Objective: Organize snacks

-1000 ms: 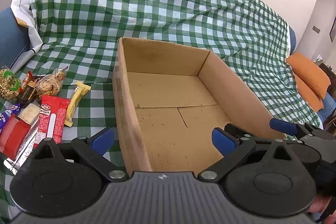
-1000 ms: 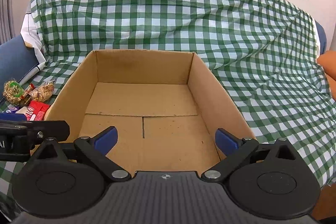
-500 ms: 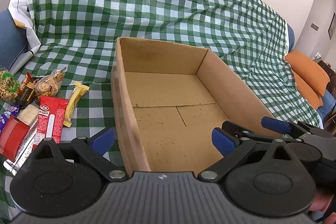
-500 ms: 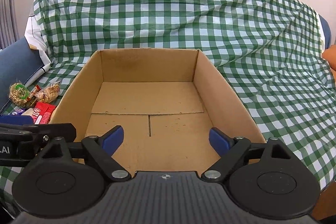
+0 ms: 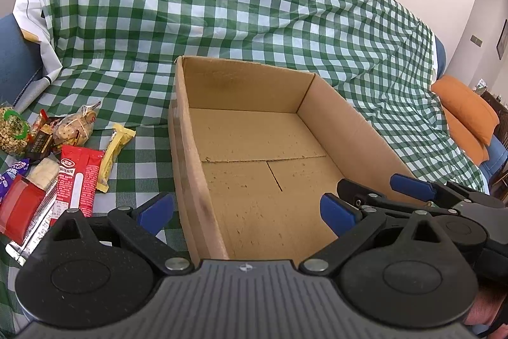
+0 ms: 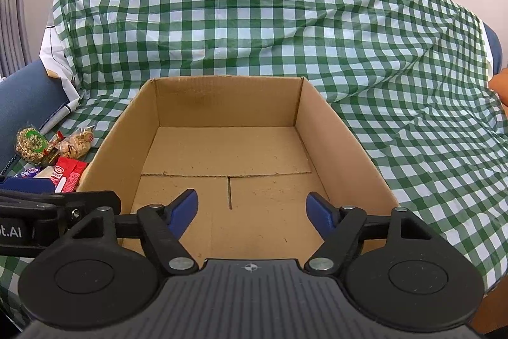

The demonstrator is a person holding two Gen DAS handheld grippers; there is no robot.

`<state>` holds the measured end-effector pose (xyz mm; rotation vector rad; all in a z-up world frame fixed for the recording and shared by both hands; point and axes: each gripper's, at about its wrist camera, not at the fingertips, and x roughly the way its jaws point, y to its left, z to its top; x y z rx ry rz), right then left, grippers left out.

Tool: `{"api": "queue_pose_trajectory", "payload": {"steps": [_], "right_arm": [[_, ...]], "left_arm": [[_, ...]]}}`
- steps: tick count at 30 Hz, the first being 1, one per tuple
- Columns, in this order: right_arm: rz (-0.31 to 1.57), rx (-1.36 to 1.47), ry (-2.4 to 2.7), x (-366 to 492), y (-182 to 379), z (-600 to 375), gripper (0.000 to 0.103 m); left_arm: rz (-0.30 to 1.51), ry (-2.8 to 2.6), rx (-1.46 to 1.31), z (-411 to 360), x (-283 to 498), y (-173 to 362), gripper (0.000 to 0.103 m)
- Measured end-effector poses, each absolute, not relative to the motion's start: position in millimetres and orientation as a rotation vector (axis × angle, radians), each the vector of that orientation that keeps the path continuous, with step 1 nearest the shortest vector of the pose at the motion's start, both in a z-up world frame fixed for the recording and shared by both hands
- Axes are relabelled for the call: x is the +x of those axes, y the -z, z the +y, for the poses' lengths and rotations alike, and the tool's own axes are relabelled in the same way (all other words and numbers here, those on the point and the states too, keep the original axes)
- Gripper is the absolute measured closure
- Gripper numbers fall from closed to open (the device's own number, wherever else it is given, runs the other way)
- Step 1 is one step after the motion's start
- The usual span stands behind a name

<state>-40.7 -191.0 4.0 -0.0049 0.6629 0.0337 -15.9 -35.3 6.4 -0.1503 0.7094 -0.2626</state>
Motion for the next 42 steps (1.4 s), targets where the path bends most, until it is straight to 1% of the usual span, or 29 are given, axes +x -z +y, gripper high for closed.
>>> {"api": "queue_pose_trajectory", "payload": {"steps": [16,18,19,20,21,22,23,25,26,28,32,36,38,40,42], "right_arm": [[0.624,0.02,-0.033,-42,-2,-193,0.028],[0.614,0.027,-0.037,-43,-3,-193,0.028],[0.608,0.027,-0.04,-44,-3,-193,0.028],[0.6,0.027,-0.045,-44,-3,-192,0.028],[0.591,0.023,-0.05,-45,-3,-190,0.028],[0.581,0.016,-0.053,-45,-4,-188,0.028],[0.572,0.01,-0.057,-45,-5,-185,0.029],[0.563,0.009,-0.062,-45,-6,-183,0.03],[0.561,0.017,-0.066,-44,-7,-180,0.03],[0.554,0.037,-0.076,-42,-9,-177,0.03],[0.559,0.09,-0.141,-43,-12,-162,0.03],[0.541,0.063,-0.24,-49,-12,-135,0.03],[0.512,0.031,-0.293,-51,-14,-119,0.03],[0.495,0.007,-0.338,-53,-16,-105,0.03],[0.501,0.009,-0.385,-49,-15,-90,0.03]], "left_arm": [[0.715,0.262,-0.138,-36,-15,-9,0.004],[0.719,0.258,-0.13,-34,-14,-10,0.008],[0.719,0.257,-0.127,-33,-14,-10,0.014],[0.718,0.253,-0.124,-30,-14,-11,0.025],[0.723,0.249,-0.13,-26,-13,-12,0.034],[0.739,0.256,-0.153,-19,-12,-13,0.053],[0.76,0.269,-0.196,-8,-9,-15,0.065],[0.784,0.261,-0.255,15,-2,-23,0.073],[0.792,0.244,-0.265,27,3,-29,0.076],[0.788,0.218,-0.269,55,17,-44,0.076],[0.718,0.108,-0.225,119,42,-66,0.076],[0.736,-0.016,-0.281,187,60,-43,0.076],[0.826,-0.07,-0.399,212,68,-26,0.08],[0.826,-0.06,-0.423,221,74,-24,0.08],[0.868,-0.079,-0.409,221,81,-19,0.08]]}}
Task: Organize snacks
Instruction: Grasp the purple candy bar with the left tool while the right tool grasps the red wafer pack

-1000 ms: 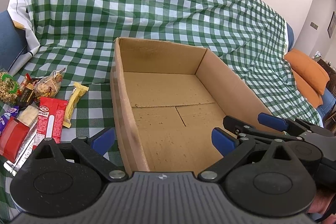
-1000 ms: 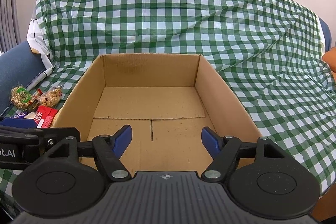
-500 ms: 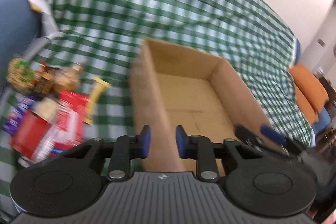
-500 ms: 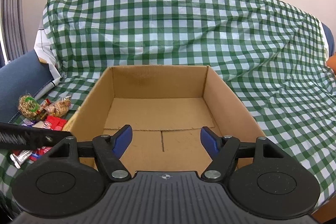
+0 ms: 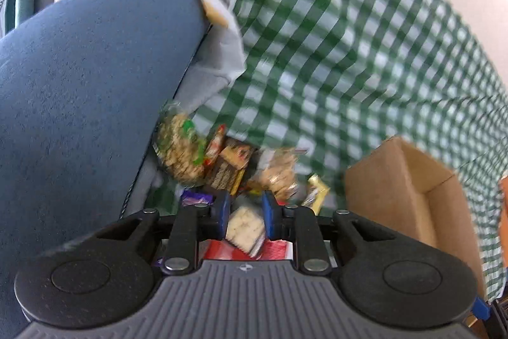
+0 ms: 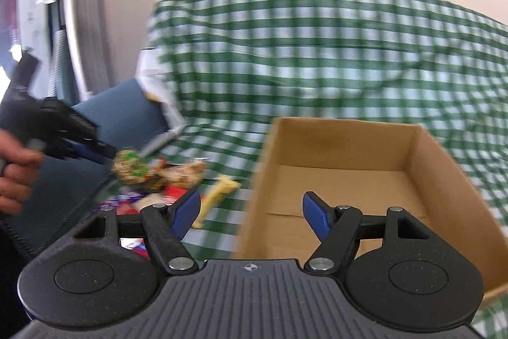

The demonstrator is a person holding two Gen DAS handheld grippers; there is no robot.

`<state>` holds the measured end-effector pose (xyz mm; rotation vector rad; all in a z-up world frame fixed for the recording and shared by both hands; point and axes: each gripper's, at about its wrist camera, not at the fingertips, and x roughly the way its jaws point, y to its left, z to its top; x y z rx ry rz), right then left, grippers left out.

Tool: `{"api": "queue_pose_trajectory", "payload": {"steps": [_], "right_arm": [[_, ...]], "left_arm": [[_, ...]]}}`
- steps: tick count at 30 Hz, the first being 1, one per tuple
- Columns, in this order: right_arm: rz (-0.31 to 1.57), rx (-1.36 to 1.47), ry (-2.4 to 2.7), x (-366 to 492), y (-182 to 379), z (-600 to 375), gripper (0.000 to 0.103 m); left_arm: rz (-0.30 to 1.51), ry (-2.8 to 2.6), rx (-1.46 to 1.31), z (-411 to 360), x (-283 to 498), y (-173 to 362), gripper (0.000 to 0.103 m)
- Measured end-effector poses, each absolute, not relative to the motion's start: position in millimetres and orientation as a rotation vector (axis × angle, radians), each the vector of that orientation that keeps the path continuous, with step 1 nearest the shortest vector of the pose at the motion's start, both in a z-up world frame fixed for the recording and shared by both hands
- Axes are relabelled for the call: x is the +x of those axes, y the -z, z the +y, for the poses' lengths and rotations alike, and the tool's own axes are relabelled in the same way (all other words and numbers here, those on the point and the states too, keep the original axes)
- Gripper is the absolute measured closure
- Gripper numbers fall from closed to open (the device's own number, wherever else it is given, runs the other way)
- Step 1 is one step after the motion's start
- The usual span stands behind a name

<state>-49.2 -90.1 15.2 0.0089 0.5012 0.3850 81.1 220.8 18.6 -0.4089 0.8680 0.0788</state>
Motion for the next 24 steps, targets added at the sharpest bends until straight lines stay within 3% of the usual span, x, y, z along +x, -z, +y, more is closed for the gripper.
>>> {"api": "queue_pose_trajectory", "payload": {"steps": [7,13,18,24], "right_arm": [[0.587,0.037,-0.487,-16,-12,-29,0.03],[0.732,0.049,-0.494,11,40,20,0.03],[0.851,0.049,-0.487,30,77,38,0.027],[0.902,0.068,-0.473,46,98,48,0.025]], "left_arm": [[0.996,-0.17,-0.4,232,96,7,0.08],[1.059,-0.187,-0.383,236,95,22,0.08],[1.091,-0.217,-0.307,228,104,33,0.07],[1.152,-0.22,-0.255,224,111,46,0.07]]}}
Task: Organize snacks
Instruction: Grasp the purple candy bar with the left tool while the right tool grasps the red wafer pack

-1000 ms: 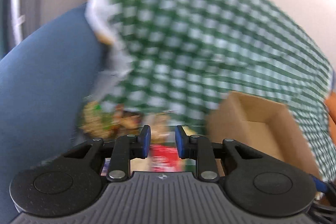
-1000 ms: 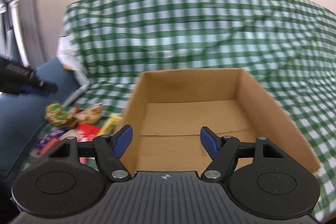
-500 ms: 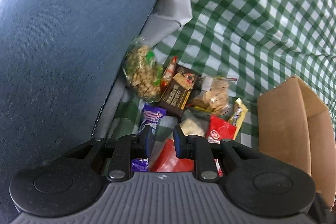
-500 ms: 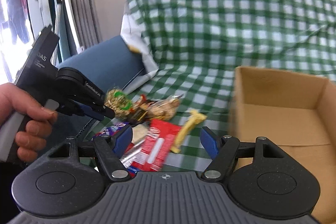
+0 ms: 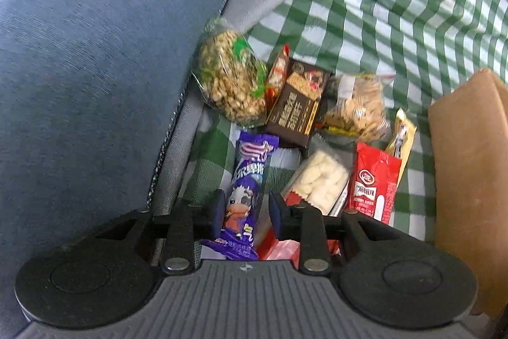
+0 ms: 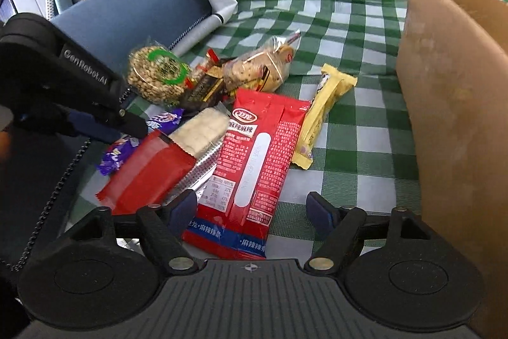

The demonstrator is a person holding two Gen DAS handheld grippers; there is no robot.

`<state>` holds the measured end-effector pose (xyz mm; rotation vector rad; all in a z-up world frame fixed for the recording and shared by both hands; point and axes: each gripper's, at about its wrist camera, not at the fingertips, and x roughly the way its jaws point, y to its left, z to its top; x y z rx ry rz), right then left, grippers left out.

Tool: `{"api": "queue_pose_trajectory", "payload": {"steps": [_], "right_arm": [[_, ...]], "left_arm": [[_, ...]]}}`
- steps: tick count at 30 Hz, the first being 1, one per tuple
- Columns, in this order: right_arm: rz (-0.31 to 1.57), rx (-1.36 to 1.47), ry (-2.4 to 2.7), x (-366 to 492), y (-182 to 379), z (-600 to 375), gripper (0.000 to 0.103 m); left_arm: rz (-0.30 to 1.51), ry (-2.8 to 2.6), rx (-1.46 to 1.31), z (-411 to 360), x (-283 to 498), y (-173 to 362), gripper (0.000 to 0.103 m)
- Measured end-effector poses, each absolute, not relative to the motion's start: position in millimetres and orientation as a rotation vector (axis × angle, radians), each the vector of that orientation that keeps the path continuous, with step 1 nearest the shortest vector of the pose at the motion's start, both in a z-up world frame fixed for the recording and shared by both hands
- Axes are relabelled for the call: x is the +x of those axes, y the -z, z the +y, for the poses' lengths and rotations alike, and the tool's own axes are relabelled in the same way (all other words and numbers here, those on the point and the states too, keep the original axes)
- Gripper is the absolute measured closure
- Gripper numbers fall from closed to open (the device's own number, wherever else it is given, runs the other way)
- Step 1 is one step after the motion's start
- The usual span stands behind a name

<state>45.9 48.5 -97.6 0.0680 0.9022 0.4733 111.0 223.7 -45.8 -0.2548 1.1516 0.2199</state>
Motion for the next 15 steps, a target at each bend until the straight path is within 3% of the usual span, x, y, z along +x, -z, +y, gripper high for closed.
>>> {"api": "queue_pose_trajectory", "payload": {"steps": [4,6,7,11,15], "right_arm": [[0.909,0.064,-0.477,50,103,51,0.025],[0.906,0.049,-0.48,52,103,52,0.032],[0.901,0.042,-0.482,51,102,51,0.042],[0.919,0.06,-0.5,52,98,44,0.059],[0.929,0.037,-0.511,38,87,40,0.061]], "left_arm": [[1.163,-0.21,-0.206,218,114,51,0.07],[1.162,-0.21,-0.195,218,114,51,0.078],[1.162,-0.209,-0.194,218,113,50,0.085],[1.113,-0.185,-0.224,219,109,41,0.088],[1.079,-0.146,-0.24,216,103,33,0.088]]}}
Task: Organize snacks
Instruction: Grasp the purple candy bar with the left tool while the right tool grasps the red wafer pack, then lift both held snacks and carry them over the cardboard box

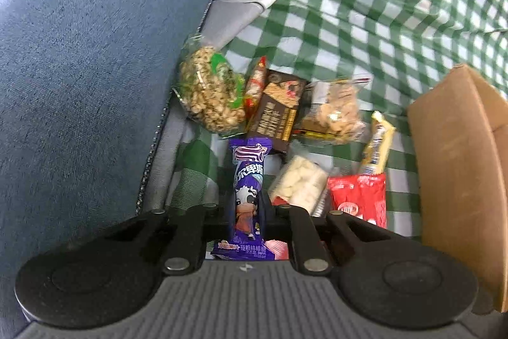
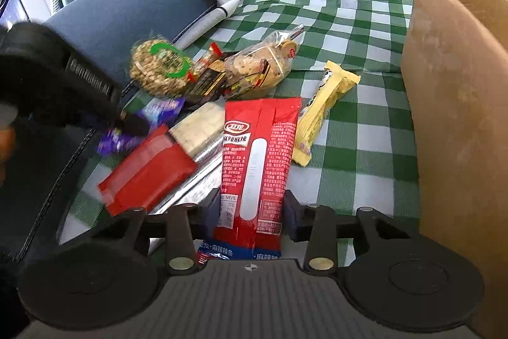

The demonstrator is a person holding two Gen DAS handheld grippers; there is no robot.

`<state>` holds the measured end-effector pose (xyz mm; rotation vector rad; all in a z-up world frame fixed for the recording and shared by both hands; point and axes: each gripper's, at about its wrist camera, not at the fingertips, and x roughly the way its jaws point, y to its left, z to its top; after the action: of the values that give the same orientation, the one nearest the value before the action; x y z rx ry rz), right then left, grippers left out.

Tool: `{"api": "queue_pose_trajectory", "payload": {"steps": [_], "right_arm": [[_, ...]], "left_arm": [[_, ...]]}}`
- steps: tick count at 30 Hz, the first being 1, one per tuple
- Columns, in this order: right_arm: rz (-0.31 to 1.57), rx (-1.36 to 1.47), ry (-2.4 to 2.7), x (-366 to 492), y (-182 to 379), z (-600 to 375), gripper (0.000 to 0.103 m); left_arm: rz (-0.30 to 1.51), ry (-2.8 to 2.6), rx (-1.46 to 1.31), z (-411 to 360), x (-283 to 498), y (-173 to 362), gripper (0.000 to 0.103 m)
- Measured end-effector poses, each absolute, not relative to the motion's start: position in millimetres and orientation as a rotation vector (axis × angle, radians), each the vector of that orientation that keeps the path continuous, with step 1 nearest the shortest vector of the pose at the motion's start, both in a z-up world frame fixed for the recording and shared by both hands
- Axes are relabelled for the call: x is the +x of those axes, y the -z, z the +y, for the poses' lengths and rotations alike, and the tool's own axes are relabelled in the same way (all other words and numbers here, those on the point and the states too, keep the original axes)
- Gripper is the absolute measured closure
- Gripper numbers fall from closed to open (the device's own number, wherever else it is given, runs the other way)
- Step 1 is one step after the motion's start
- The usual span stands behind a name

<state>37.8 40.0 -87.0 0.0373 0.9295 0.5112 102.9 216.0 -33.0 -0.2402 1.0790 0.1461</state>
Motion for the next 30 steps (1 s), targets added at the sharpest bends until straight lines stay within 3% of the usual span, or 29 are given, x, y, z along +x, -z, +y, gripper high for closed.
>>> {"api": "queue_pose_trajectory", "payload": {"steps": [8,13,22,30], "right_arm": [[0.925,0.008,-0.532,-14,41,30,0.062],[1.007,0.006,-0.528,-47,44,20,0.062],[1.063,-0.012,-0.461,-61,70,11,0.061],[1.104,0.008,-0.451,-54,82,8,0.055]], "left_arm": [[0.93,-0.099,-0.346,222,72,1,0.088],[0.9,0.017,-0.47,217,53,-11,0.088],[1.235,0.237,-0.266,157,74,38,0.088],[1.323,0.21,-0.087,123,87,65,0.087]]}}
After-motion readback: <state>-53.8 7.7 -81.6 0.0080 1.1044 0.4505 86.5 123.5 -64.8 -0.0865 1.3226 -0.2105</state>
